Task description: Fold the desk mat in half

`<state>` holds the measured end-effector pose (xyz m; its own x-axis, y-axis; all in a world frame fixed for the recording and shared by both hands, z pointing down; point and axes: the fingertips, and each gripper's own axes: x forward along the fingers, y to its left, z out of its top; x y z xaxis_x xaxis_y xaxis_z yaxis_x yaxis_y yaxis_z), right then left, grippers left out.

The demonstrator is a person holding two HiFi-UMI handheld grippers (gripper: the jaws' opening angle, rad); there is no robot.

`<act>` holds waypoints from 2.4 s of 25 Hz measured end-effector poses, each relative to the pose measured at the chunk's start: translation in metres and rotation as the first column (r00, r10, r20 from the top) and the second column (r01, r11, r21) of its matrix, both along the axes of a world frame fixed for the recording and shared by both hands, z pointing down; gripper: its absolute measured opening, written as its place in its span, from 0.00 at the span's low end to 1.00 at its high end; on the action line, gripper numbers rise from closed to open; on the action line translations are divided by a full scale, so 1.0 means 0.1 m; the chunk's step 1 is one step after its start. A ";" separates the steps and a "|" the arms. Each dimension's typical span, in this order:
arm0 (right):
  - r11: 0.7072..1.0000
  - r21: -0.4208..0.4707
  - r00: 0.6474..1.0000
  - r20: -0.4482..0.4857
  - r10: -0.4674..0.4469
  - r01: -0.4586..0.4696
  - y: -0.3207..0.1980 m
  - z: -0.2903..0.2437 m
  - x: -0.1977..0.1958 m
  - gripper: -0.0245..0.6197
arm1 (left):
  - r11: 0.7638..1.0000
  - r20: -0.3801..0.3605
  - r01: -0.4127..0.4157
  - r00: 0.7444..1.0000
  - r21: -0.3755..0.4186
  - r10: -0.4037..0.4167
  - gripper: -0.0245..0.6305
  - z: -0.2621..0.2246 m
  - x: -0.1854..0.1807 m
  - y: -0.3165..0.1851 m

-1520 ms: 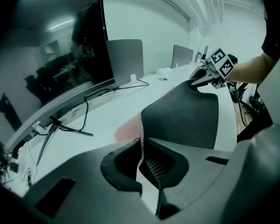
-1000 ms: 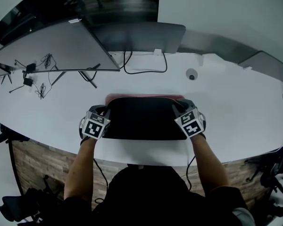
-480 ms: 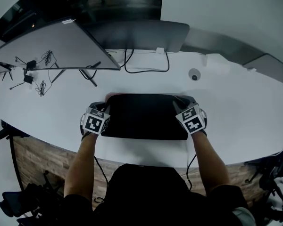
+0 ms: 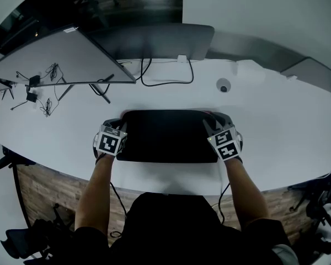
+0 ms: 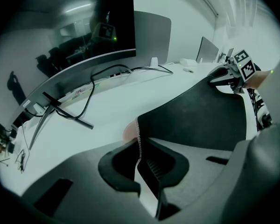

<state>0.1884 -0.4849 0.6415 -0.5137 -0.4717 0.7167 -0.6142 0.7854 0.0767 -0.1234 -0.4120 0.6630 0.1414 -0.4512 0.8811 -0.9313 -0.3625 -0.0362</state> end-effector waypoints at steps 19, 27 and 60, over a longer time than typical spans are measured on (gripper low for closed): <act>0.983 0.073 0.985 0.043 0.164 -0.167 0.93 -0.47 0.45 0.24 | 0.973 0.076 -0.012 0.997 0.229 -0.005 0.29 -0.41 -0.03 -0.04; 0.977 0.115 0.983 0.067 0.172 -0.179 1.62 -0.78 0.07 0.21 | 0.942 -0.088 -0.018 0.995 0.335 0.050 0.29 -0.95 0.05 0.60; 0.898 0.310 0.941 0.233 0.246 -0.312 3.54 -2.33 -0.12 0.15 | 0.805 -0.343 -0.041 0.891 0.592 0.297 0.29 -2.51 0.39 2.51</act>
